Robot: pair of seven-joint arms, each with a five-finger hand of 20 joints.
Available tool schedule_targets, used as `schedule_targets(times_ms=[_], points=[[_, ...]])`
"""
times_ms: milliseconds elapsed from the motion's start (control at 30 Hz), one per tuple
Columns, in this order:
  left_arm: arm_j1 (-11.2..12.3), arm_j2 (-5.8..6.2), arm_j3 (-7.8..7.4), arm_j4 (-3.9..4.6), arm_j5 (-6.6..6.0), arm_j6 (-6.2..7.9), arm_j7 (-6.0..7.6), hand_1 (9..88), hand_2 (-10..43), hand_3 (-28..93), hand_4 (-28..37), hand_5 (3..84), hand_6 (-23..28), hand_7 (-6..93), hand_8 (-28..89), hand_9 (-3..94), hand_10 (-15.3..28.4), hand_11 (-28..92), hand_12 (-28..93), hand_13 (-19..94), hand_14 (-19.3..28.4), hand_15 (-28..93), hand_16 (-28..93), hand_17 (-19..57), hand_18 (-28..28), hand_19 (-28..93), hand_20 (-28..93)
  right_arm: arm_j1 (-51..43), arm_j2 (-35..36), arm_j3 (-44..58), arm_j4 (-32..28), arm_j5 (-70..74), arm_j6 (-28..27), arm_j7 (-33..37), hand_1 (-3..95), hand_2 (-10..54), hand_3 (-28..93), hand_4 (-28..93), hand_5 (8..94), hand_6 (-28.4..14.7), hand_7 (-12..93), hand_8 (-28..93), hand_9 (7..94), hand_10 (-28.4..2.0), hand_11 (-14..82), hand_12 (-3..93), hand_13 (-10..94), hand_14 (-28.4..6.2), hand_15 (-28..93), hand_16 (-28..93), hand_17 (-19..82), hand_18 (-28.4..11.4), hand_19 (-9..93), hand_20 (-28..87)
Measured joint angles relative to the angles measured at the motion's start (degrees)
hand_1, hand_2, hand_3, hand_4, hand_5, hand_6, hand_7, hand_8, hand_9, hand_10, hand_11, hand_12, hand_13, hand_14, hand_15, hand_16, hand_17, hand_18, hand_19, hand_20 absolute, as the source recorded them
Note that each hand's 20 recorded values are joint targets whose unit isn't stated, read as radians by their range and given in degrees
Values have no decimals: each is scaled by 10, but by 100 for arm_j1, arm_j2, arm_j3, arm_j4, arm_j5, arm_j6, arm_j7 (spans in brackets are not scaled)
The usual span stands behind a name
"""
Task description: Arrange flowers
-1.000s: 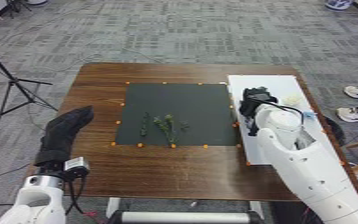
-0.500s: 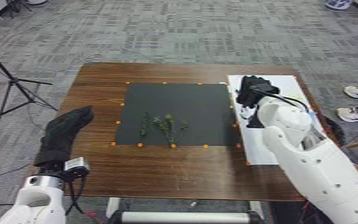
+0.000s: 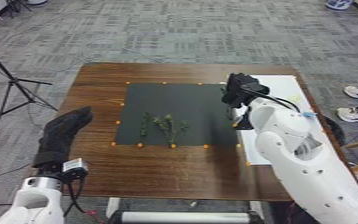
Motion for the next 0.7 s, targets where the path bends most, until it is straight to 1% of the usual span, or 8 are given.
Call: schedule_targets(times_ms=[233, 367, 567, 700], points=[[1, 16, -1, -4, 0, -1, -7, 242, -9, 713, -190, 494, 33, 165, -69, 475, 127, 200, 142, 356, 154, 137, 22, 49, 90, 30, 149, -161, -453, -207, 16, 2, -67, 23, 501, -95, 669, -77, 815, 10, 350, 261, 937, -72, 492, 234, 917, -29, 716, 431, 598, -212, 932, 593], [4, 28, -2, -8, 0, -1, -17, 242, -9, 712, -190, 495, 33, 164, -68, 475, 127, 201, 142, 356, 154, 137, 22, 49, 90, 29, 148, -256, -755, -263, 150, 0, -99, 63, 502, -95, 668, -77, 815, 9, 350, 260, 937, -71, 493, 232, 919, -28, 715, 431, 598, -210, 932, 594], [-13, 35, 12, -7, 5, -34, -49, 243, -8, 711, -190, 494, 32, 164, -68, 474, 128, 200, 142, 356, 155, 137, 22, 49, 90, 29, 148, -311, -1169, -271, 645, -159, -103, 66, 501, -95, 670, -76, 814, 9, 353, 258, 937, -71, 494, 230, 922, -26, 712, 428, 601, -209, 932, 593], [-16, 37, 12, -5, 5, -76, -74, 242, -8, 711, -189, 493, 33, 164, -68, 474, 128, 200, 141, 356, 155, 137, 22, 49, 90, 29, 148, -383, -1520, 43, 1026, -367, -88, 112, 503, -95, 669, -77, 813, 9, 354, 257, 937, -71, 494, 229, 922, -25, 711, 428, 601, -209, 932, 593]])
